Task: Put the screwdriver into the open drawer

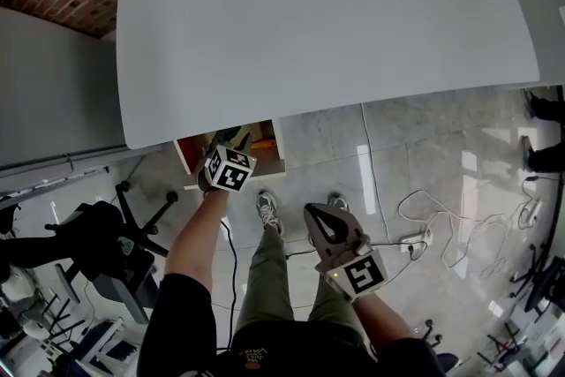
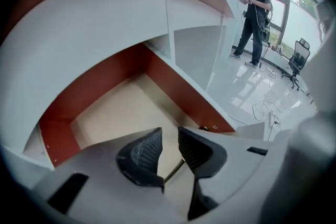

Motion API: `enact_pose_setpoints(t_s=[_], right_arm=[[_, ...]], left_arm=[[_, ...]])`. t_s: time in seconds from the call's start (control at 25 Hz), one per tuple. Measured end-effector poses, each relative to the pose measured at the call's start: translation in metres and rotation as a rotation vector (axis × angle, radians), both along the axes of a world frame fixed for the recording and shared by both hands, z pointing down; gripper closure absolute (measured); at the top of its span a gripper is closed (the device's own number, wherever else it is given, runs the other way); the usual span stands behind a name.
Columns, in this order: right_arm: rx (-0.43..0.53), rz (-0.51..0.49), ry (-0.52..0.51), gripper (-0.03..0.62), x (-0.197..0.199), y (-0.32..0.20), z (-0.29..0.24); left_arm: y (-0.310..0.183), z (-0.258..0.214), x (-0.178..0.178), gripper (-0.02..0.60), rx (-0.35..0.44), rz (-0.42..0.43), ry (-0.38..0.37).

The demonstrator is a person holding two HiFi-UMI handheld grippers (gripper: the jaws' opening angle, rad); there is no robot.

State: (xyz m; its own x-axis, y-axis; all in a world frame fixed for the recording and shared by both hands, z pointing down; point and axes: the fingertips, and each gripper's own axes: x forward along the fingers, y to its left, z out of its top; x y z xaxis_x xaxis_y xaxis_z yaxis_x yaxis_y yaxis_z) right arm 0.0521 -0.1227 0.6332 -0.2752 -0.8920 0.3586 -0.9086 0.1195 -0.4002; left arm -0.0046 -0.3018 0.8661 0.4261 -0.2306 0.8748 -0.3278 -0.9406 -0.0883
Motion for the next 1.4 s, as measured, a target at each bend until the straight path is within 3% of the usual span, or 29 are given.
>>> enact_pose_setpoints(t_s=[0.28,0.48,0.88,1.4], right_arm=[[0.026,-0.041,0.023,0.599,0.000,-0.002,-0.025],[0.040,-0.084,0.037,0.599,-0.004,-0.001,-0.043],[0.087,-0.204,0.078,0.599,-0.015,-0.006,-0.086],[0.111,-0.362,0.139,0.599,-0.049,0.010,-0.131]], left_arm=[[0.020,-0.042,-0.007,0.540,0.027,-0.034,0.080],[0.032,-0.078,-0.014,0.568,0.032,-0.116,0.166],[0.070,-0.178,-0.034,0.574,0.088,-0.216,0.327],[0.104,-0.285,-0.083,0.574,0.199,-0.413,0.473]])
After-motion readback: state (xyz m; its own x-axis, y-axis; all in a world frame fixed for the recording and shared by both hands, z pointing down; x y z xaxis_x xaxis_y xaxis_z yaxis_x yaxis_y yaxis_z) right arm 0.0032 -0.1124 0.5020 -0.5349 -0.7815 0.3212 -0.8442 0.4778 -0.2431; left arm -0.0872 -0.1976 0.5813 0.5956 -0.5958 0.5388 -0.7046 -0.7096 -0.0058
